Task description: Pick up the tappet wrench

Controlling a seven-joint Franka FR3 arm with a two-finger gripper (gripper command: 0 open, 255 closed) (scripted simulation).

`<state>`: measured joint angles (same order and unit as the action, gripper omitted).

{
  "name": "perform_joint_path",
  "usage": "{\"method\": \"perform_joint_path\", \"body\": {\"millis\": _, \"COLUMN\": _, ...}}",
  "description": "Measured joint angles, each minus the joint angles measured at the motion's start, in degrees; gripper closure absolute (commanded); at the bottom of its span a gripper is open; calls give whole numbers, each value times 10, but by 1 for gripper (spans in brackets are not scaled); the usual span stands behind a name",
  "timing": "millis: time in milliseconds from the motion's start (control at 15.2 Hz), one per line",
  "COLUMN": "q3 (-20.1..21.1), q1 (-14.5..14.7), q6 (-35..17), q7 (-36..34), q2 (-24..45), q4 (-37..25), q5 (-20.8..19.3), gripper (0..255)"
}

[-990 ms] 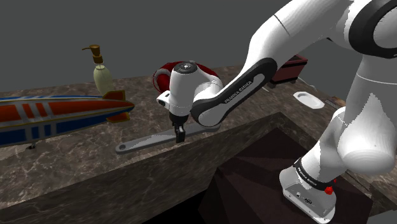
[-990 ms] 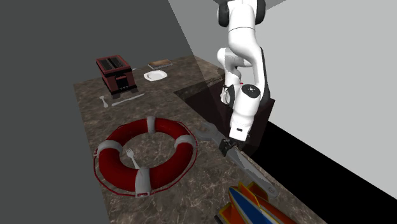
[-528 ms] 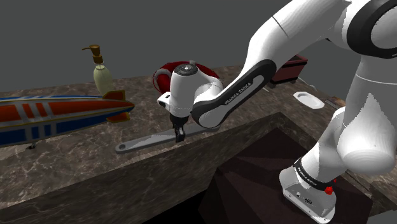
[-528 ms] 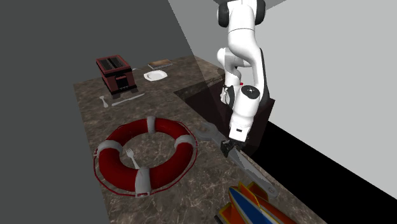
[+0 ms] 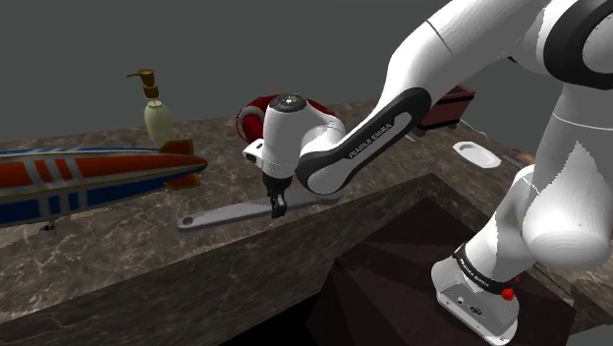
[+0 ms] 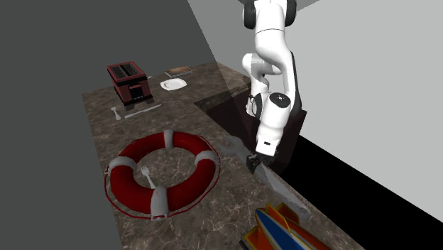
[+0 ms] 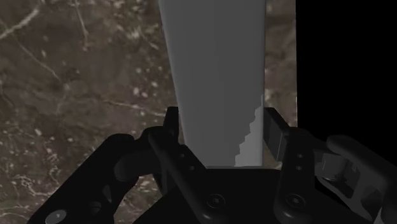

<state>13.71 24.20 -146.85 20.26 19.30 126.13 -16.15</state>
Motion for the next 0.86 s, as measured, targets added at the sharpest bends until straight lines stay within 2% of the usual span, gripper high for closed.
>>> {"method": "perform_joint_path", "body": {"millis": 858, "q3": 20, "q1": -14, "q6": 80, "q7": 38, "q2": -73, "q4": -12, "q5": 46, "gripper": 255}}
